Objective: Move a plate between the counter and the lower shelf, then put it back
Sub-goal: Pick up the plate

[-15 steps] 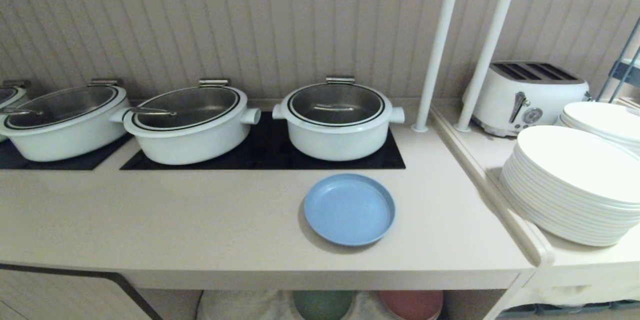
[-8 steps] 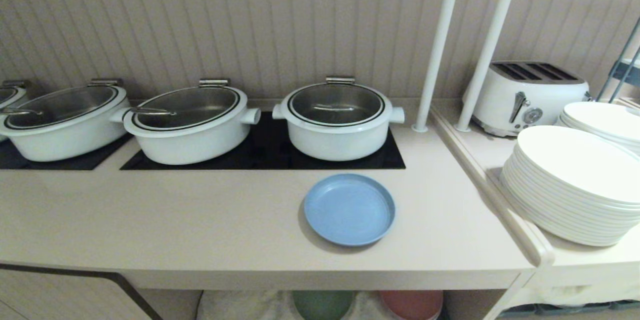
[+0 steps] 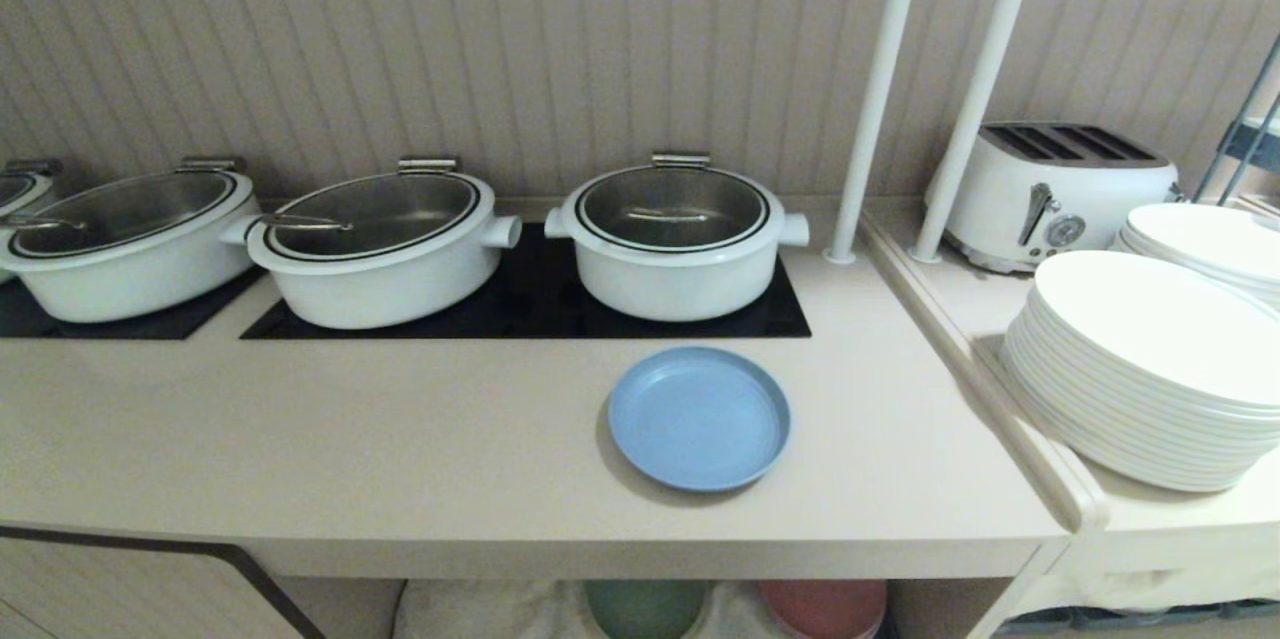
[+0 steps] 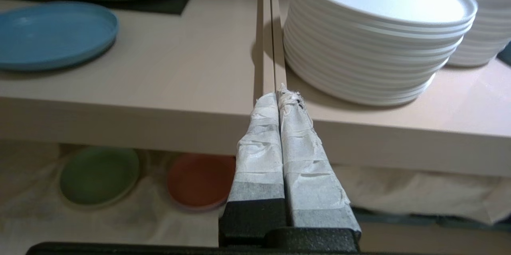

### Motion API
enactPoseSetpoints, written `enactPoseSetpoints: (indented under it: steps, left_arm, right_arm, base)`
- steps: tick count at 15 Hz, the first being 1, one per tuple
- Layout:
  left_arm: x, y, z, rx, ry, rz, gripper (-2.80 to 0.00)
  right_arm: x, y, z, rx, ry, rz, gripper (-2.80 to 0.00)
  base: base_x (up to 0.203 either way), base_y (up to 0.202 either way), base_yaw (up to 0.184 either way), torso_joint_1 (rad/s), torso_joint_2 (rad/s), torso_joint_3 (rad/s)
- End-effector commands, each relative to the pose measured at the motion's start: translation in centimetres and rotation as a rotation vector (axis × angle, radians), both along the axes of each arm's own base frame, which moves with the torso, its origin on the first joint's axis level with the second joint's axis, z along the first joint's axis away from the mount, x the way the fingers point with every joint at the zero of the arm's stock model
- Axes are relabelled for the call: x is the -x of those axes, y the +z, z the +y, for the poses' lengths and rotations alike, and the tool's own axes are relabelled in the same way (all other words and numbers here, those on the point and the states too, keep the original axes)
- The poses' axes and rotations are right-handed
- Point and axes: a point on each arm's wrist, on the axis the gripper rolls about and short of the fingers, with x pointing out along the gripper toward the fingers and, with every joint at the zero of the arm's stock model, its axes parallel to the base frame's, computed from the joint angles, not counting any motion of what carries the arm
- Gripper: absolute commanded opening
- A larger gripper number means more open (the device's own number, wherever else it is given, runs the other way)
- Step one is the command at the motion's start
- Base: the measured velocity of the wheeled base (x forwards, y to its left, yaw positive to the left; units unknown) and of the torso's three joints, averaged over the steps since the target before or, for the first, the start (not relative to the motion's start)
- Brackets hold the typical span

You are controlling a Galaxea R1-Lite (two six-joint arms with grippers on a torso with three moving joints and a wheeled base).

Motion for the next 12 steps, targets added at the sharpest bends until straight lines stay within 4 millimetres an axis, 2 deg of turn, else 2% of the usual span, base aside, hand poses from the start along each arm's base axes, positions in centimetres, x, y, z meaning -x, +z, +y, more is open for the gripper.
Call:
enactPoseSetpoints:
  steps: [1,7,12]
  left_arm:
    - [0.0,0.0,0.0,0.000,0.001,0.000,-2.80]
    - [0.0,0.0,0.0,0.000,0.001,0.000,-2.80]
    - [0.0,0.0,0.0,0.000,0.001,0.000,-2.80]
  right_arm:
    - [-1.1,0.9,0.0,-0.001,-0.008,0.080,-2.80]
    - [-3.0,3.4,0.1,-0.013,0.087,0.148,-2.80]
    - [-6.1,5.5,0.1,0.005,0.157,0.243,-2.80]
  base:
    - [0.000,0.000,0.000,0.000,0.00,0.000]
    - [0.000,0.000,0.000,0.000,0.00,0.000]
    - [0.000,0.000,0.000,0.000,0.00,0.000]
